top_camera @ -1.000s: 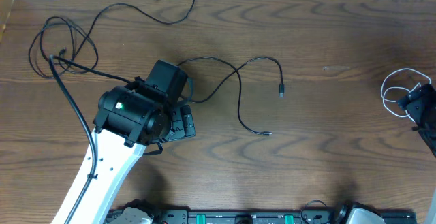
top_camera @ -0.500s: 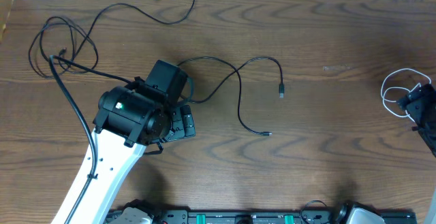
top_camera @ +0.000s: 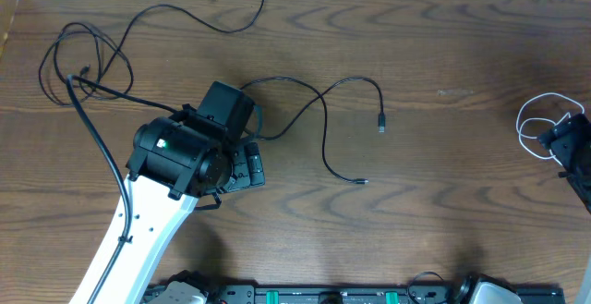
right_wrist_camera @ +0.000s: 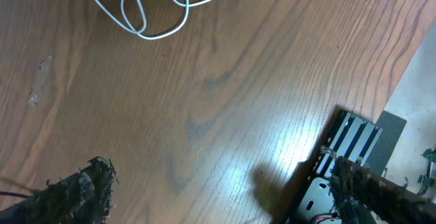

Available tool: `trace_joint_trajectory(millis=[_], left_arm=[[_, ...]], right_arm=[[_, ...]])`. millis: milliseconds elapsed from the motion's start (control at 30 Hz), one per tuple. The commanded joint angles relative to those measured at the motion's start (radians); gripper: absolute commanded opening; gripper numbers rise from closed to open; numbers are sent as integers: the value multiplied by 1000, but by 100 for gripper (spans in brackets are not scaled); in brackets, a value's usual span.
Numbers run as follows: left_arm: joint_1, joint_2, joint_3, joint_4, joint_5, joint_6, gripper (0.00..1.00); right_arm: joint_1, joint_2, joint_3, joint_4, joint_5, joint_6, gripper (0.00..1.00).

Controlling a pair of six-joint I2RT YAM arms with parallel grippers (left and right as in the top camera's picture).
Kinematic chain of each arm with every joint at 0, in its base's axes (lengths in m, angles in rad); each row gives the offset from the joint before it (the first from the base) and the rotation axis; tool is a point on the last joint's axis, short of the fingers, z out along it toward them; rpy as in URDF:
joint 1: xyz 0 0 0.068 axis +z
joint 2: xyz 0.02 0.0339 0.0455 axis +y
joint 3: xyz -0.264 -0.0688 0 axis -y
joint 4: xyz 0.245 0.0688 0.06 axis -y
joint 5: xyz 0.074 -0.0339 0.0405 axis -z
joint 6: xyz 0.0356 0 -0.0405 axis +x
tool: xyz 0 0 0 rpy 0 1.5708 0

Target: Untangle cables

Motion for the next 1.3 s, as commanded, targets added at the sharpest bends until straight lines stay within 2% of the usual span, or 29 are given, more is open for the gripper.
trace_joint_trajectory(millis=[0, 500, 1267], left_arm=[[4, 6, -7, -2, -9, -19, 98], [4, 11, -156, 95, -5, -31, 98], [4, 17, -159, 112, 14, -30, 99]], right_arm=[[-5, -2, 1, -1, 10, 15, 99], [-5, -2, 1, -1, 10, 15, 99], [-5, -2, 1, -1, 10, 15, 99]])
